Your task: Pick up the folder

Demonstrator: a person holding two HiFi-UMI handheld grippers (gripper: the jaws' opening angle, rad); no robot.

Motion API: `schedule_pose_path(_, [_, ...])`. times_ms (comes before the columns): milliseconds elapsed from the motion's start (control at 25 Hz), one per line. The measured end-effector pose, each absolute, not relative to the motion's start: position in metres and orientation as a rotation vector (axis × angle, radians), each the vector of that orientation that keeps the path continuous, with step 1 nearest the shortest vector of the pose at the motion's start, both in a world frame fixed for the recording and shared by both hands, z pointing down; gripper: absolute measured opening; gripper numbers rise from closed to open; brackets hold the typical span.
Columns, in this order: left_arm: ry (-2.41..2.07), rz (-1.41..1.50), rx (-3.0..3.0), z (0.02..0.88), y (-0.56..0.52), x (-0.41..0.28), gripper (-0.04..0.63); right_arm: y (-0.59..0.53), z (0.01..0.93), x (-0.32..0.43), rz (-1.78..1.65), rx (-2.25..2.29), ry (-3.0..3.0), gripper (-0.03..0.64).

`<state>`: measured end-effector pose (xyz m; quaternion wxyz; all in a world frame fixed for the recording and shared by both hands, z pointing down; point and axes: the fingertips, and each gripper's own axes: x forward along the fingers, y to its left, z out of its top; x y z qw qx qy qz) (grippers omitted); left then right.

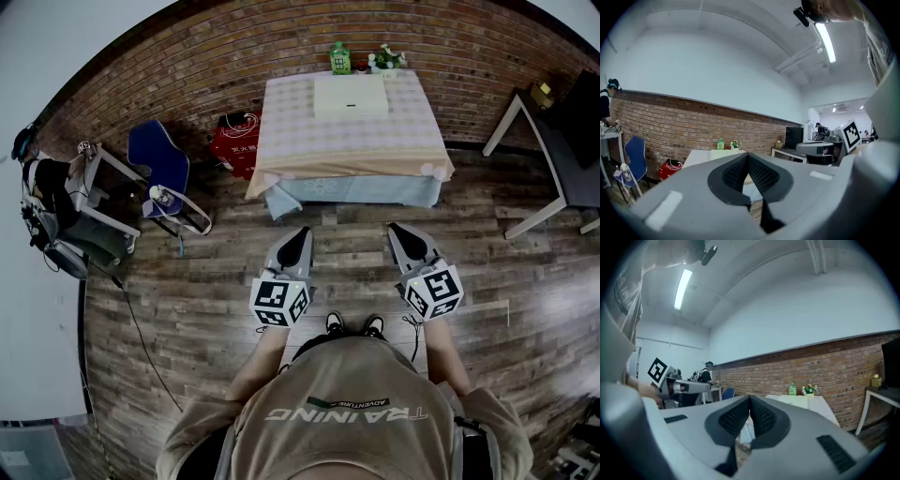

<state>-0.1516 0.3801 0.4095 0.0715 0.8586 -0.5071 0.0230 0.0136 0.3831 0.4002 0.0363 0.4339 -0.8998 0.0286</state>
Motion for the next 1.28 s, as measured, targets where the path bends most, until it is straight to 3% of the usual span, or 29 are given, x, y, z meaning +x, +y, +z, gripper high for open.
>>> schedule_pose_path(480, [-1.404, 0.039, 2.618, 0.422, 0.369, -0.172, 0.006, 0.375, 0.407, -0.018, 0.078, 1.36, -2.699, 0.009])
schedule_pose_path(1280, [-1.289, 0.061, 2.636, 0.44, 0.279, -0.135, 0.006, 0.321, 0.426, 0.034, 0.166, 1.499, -2.643, 0.011])
